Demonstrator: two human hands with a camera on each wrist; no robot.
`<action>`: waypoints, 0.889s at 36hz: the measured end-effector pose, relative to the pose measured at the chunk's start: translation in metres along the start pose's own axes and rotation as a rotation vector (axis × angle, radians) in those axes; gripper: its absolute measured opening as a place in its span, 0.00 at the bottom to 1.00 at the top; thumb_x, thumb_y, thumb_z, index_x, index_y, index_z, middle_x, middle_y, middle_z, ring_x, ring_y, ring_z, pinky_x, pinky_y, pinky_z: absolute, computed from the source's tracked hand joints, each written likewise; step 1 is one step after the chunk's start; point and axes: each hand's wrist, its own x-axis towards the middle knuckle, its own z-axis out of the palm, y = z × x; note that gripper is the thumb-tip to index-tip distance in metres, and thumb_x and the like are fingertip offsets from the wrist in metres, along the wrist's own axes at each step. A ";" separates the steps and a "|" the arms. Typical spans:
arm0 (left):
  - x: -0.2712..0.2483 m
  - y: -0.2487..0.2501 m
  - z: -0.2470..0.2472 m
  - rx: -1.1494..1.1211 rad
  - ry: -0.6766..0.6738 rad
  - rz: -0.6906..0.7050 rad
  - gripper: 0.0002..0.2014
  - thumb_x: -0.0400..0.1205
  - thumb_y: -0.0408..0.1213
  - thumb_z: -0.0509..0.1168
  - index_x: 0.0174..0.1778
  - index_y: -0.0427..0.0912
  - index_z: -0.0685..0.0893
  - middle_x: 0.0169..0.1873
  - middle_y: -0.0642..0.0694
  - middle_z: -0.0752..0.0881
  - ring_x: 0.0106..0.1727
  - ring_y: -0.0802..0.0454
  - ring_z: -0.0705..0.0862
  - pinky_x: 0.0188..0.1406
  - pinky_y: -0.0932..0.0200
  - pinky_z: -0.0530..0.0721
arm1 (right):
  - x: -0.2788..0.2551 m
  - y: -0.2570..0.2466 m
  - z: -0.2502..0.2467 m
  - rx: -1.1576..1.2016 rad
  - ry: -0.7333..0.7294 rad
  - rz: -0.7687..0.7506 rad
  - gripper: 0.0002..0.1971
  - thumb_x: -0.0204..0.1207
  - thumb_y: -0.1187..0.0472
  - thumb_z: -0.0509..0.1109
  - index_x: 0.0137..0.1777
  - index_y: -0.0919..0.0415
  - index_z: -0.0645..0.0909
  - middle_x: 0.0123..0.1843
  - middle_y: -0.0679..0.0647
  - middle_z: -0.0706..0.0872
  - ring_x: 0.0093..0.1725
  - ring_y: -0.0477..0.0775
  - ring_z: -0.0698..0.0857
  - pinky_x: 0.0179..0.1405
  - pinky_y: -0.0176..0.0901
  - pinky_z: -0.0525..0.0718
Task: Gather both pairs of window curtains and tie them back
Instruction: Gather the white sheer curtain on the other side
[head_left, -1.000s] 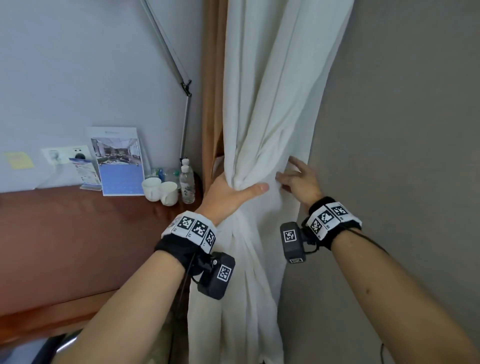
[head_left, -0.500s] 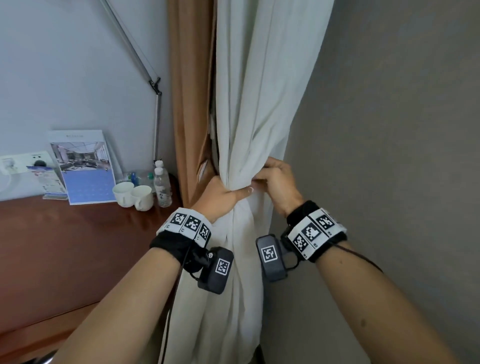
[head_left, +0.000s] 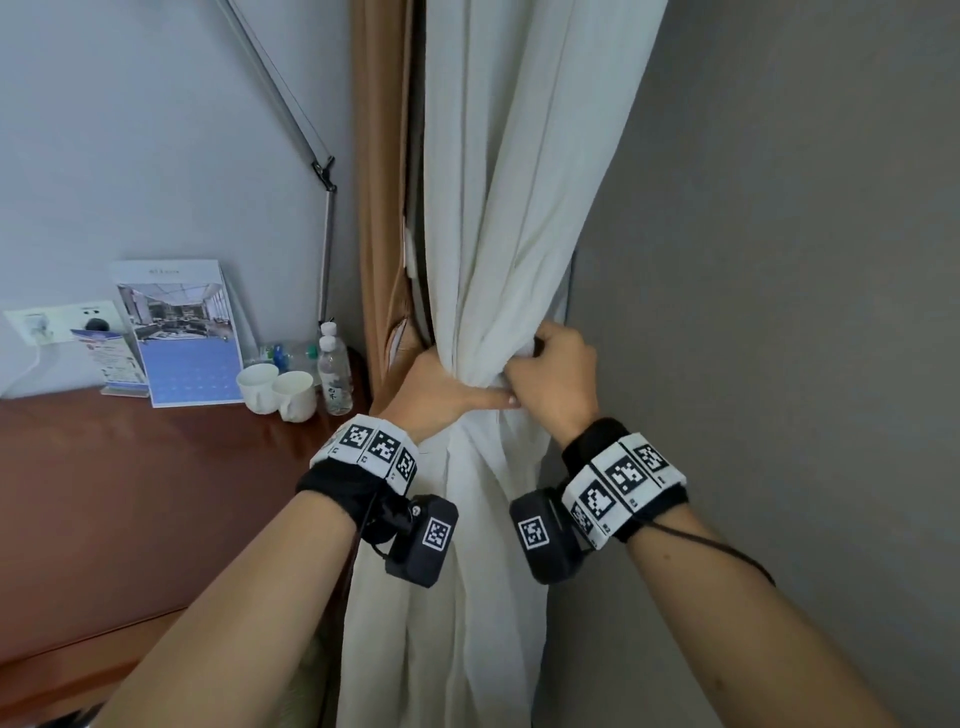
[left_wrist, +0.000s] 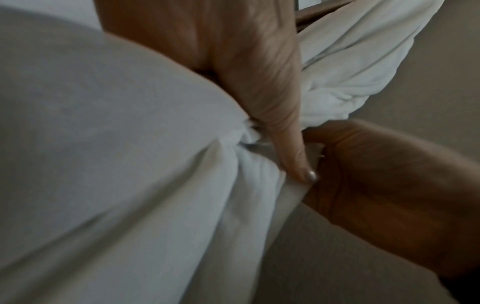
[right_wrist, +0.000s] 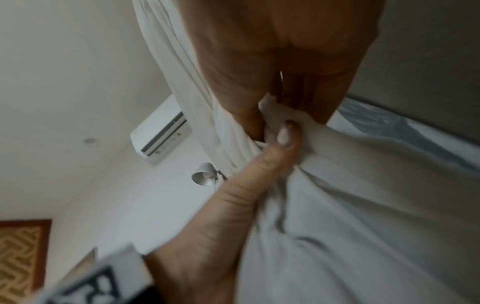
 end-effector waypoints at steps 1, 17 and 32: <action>0.001 -0.001 0.001 -0.006 -0.011 -0.002 0.27 0.63 0.19 0.80 0.56 0.42 0.86 0.52 0.50 0.90 0.51 0.66 0.88 0.48 0.72 0.82 | -0.001 -0.005 -0.001 0.000 -0.045 -0.015 0.06 0.71 0.71 0.66 0.37 0.62 0.82 0.34 0.49 0.85 0.35 0.42 0.81 0.32 0.28 0.78; 0.002 -0.008 -0.015 0.171 0.109 -0.155 0.21 0.76 0.19 0.63 0.60 0.45 0.78 0.50 0.48 0.83 0.52 0.51 0.80 0.39 0.66 0.77 | 0.031 0.016 -0.027 0.408 -0.003 0.413 0.45 0.56 0.65 0.71 0.80 0.58 0.67 0.76 0.54 0.72 0.72 0.55 0.72 0.61 0.45 0.71; -0.006 -0.028 0.000 0.234 0.132 -0.166 0.22 0.72 0.28 0.72 0.63 0.43 0.83 0.54 0.50 0.87 0.60 0.50 0.85 0.62 0.54 0.82 | -0.012 -0.004 -0.006 0.686 -0.045 0.141 0.36 0.64 0.37 0.76 0.70 0.51 0.74 0.69 0.51 0.82 0.67 0.46 0.83 0.72 0.50 0.78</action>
